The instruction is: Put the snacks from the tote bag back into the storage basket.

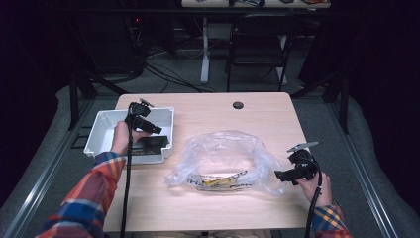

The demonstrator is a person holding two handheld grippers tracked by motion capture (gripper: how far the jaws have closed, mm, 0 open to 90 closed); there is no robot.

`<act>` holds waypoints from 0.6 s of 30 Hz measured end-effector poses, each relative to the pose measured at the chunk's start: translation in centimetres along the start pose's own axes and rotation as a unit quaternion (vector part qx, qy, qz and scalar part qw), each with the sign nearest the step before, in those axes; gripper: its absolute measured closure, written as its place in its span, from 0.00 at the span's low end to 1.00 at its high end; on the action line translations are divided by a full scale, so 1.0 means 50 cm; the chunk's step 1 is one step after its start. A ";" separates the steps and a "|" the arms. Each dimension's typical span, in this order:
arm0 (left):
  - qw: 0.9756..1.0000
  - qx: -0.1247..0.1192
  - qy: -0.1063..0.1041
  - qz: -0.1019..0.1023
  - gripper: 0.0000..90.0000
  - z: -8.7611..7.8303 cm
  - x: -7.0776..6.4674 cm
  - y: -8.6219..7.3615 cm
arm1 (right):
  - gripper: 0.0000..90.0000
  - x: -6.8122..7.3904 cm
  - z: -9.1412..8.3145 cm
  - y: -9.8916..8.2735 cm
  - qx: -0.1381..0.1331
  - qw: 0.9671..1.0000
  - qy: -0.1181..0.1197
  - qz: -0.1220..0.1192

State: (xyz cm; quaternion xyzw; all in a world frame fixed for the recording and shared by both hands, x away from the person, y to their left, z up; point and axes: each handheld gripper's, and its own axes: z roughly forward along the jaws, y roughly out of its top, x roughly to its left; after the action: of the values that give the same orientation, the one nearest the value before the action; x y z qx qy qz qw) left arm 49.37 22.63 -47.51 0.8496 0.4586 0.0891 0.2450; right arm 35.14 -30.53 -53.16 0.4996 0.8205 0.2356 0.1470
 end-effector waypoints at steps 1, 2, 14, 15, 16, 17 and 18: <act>1.000 -0.014 0.005 -0.008 0.37 -0.017 -0.004 -0.010 | 0.08 0.000 0.000 0.000 -0.001 1.000 0.002 0.001; 1.000 -0.019 0.007 -0.012 0.38 -0.032 -0.007 -0.021 | 0.08 0.002 -0.001 0.000 -0.002 1.000 0.004 0.002; 1.000 -0.007 -0.004 -0.019 0.23 -0.076 -0.018 -0.128 | 0.08 0.003 -0.005 0.002 -0.005 1.000 0.002 0.003; 1.000 -0.010 -0.009 -0.017 0.23 -0.079 -0.025 -0.137 | 0.08 0.003 -0.005 0.001 -0.003 1.000 -0.001 0.003; 1.000 -0.011 -0.012 -0.012 0.22 -0.083 -0.032 -0.145 | 0.08 0.002 -0.004 0.001 -0.003 1.000 -0.001 0.003; 1.000 -0.014 -0.018 -0.008 0.20 -0.086 -0.040 -0.153 | 0.08 0.002 -0.004 0.001 -0.002 1.000 0.000 0.003; 1.000 -0.018 -0.019 -0.004 0.19 -0.090 -0.049 -0.162 | 0.08 0.001 -0.004 0.000 -0.001 1.000 0.002 0.002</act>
State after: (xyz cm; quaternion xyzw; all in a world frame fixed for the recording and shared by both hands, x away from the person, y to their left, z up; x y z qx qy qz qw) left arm 40.37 25.83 -47.48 0.8447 0.4556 0.0798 0.2694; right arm 35.03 -30.52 -52.96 0.5009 0.8194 0.2378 0.1451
